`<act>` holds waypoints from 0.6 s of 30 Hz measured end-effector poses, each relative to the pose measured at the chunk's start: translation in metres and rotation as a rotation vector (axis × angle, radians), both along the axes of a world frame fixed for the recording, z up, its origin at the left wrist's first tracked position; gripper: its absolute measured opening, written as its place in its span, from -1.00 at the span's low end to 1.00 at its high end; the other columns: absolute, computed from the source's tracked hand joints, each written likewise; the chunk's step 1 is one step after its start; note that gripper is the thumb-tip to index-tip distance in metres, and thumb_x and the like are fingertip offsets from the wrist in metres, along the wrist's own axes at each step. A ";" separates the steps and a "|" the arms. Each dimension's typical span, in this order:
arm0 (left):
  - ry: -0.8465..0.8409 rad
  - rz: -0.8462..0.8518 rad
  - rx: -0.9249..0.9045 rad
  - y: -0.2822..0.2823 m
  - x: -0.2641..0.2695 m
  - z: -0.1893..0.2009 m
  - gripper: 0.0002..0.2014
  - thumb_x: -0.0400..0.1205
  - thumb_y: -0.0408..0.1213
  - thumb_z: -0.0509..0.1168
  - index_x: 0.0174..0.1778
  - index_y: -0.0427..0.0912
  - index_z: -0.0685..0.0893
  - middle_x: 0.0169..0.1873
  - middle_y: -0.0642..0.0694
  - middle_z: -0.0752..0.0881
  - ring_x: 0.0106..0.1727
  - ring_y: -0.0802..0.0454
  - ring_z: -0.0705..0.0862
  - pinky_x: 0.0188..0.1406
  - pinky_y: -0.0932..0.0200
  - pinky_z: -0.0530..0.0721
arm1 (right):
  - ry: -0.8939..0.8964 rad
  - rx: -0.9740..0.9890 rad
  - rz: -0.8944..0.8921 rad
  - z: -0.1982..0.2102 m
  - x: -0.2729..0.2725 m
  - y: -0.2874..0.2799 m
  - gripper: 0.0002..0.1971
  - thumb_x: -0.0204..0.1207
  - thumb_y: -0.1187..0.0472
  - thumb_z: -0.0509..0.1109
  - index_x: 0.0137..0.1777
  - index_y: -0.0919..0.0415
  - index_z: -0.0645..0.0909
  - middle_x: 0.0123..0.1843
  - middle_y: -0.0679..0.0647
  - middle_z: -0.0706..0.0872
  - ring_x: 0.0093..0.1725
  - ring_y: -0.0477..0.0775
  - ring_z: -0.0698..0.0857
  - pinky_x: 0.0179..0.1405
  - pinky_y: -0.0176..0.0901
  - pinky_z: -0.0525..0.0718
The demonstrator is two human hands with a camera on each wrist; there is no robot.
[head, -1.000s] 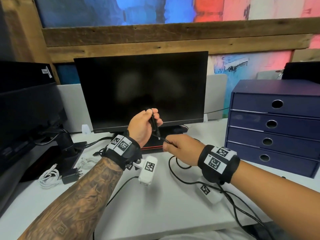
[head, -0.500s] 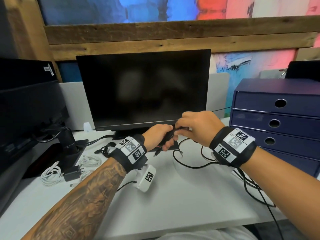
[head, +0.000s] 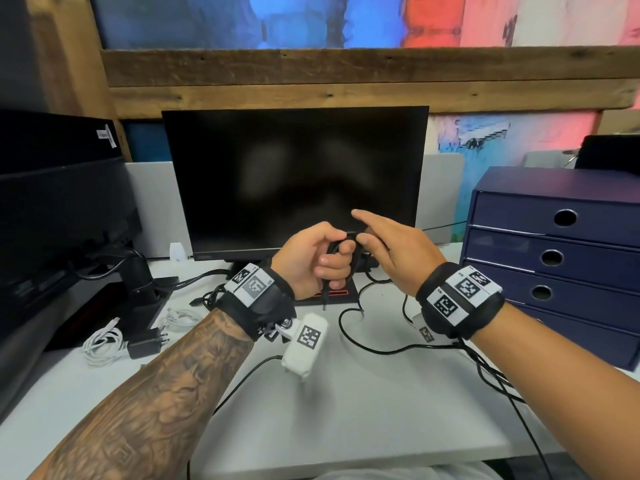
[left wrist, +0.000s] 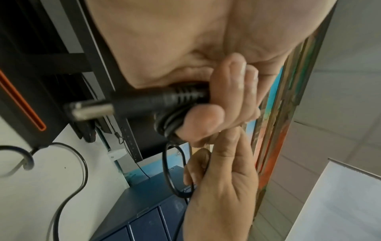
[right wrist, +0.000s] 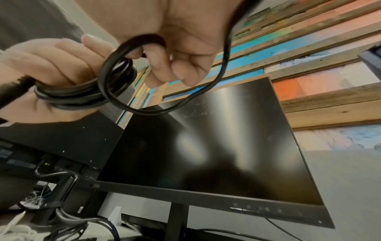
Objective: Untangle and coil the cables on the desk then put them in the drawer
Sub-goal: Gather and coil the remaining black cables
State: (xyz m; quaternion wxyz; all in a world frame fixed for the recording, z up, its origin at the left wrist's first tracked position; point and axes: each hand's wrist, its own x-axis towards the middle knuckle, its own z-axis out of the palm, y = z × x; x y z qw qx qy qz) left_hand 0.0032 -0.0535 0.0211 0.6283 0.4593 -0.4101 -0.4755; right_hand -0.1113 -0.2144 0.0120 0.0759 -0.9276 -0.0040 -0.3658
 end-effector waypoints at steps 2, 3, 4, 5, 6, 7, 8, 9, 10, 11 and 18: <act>0.060 0.023 -0.034 0.000 -0.001 0.001 -0.75 0.61 -0.14 0.07 -0.35 -0.14 0.45 -0.67 0.10 0.26 -0.67 0.15 0.22 -0.55 0.20 0.36 | 0.016 0.044 -0.011 -0.005 0.001 -0.001 -0.58 0.78 -0.02 0.12 0.58 0.02 0.39 -0.06 -0.19 0.61 -0.15 -0.10 0.64 -0.12 -0.13 0.69; 0.091 0.029 -0.061 0.001 -0.001 0.002 -0.75 0.60 -0.14 0.07 -0.36 -0.14 0.45 -0.68 0.10 0.26 -0.69 0.16 0.21 -0.57 0.21 0.35 | 0.019 0.058 -0.025 -0.009 0.002 -0.002 -0.63 0.78 0.00 0.14 0.54 0.02 0.40 -0.09 -0.16 0.64 -0.18 -0.07 0.66 -0.14 -0.09 0.71; 0.120 0.031 -0.087 0.002 0.000 0.004 -0.75 0.59 -0.14 0.07 -0.38 -0.14 0.45 -0.69 0.10 0.26 -0.70 0.16 0.21 -0.58 0.21 0.34 | 0.019 0.088 -0.036 -0.014 0.002 -0.003 -0.67 0.78 0.03 0.15 0.50 0.03 0.41 -0.11 -0.12 0.67 -0.20 -0.04 0.68 -0.16 -0.05 0.73; 0.138 0.035 -0.105 0.003 0.001 0.006 -0.75 0.58 -0.14 0.06 -0.38 -0.14 0.44 -0.69 0.10 0.26 -0.71 0.17 0.20 -0.59 0.21 0.32 | 0.019 0.144 -0.032 -0.021 0.002 -0.005 -0.70 0.79 0.04 0.15 0.46 0.04 0.43 -0.13 -0.07 0.70 -0.19 -0.01 0.71 -0.15 0.00 0.75; 0.146 0.039 -0.118 0.004 0.002 0.008 -0.75 0.58 -0.15 0.05 -0.38 -0.15 0.44 -0.70 0.10 0.25 -0.71 0.17 0.19 -0.59 0.21 0.31 | 0.022 0.221 -0.010 -0.028 0.003 -0.005 -0.73 0.79 0.05 0.16 0.43 0.04 0.47 -0.15 -0.04 0.72 -0.19 0.01 0.73 -0.14 0.04 0.76; 0.155 0.042 -0.127 0.004 0.001 0.009 -0.75 0.59 -0.15 0.04 -0.38 -0.15 0.43 -0.70 0.10 0.25 -0.71 0.17 0.19 -0.59 0.21 0.30 | 0.022 0.315 0.029 -0.034 0.003 -0.004 -0.75 0.79 0.06 0.18 0.40 0.03 0.49 -0.18 -0.03 0.73 -0.21 0.01 0.75 -0.15 0.06 0.78; 0.176 0.042 -0.139 0.004 0.000 0.009 -0.74 0.59 -0.15 0.04 -0.38 -0.15 0.43 -0.70 0.10 0.25 -0.71 0.17 0.19 -0.59 0.21 0.30 | 0.014 0.414 0.079 -0.039 0.004 -0.002 -0.78 0.78 0.08 0.21 0.37 -0.01 0.51 -0.21 -0.02 0.73 -0.27 0.01 0.75 -0.19 0.06 0.79; 0.212 0.041 -0.155 0.004 -0.001 0.009 -0.73 0.61 -0.15 0.03 -0.38 -0.15 0.43 -0.70 0.10 0.25 -0.71 0.16 0.19 -0.59 0.21 0.31 | -0.012 0.518 0.133 -0.042 0.005 0.001 -0.79 0.77 0.12 0.25 0.36 -0.05 0.51 -0.23 0.01 0.74 -0.35 0.01 0.74 -0.27 0.05 0.78; 0.256 0.039 -0.178 0.004 -0.003 0.009 -0.72 0.62 -0.16 0.02 -0.38 -0.14 0.43 -0.70 0.10 0.26 -0.71 0.17 0.20 -0.59 0.22 0.32 | -0.061 0.617 0.179 -0.044 0.006 0.004 -0.77 0.75 0.16 0.29 0.35 -0.07 0.51 -0.25 0.06 0.75 -0.42 0.03 0.73 -0.35 0.02 0.77; 0.300 0.035 -0.206 0.004 -0.003 0.009 -0.71 0.63 -0.16 0.02 -0.39 -0.14 0.43 -0.70 0.10 0.27 -0.71 0.17 0.20 -0.59 0.23 0.33 | -0.123 0.703 0.219 -0.044 0.006 0.007 -0.74 0.72 0.20 0.33 0.34 -0.07 0.52 -0.26 0.10 0.76 -0.43 0.05 0.72 -0.37 -0.02 0.76; 0.380 0.064 -0.315 0.007 -0.004 0.017 -0.69 0.67 -0.18 0.00 -0.37 -0.14 0.44 -0.67 0.10 0.27 -0.70 0.18 0.22 -0.58 0.25 0.35 | -0.275 0.885 0.301 -0.035 0.009 0.020 -0.82 0.75 0.26 0.28 0.26 0.16 0.65 -0.41 0.08 0.62 -0.45 -0.05 0.62 -0.27 -0.26 0.69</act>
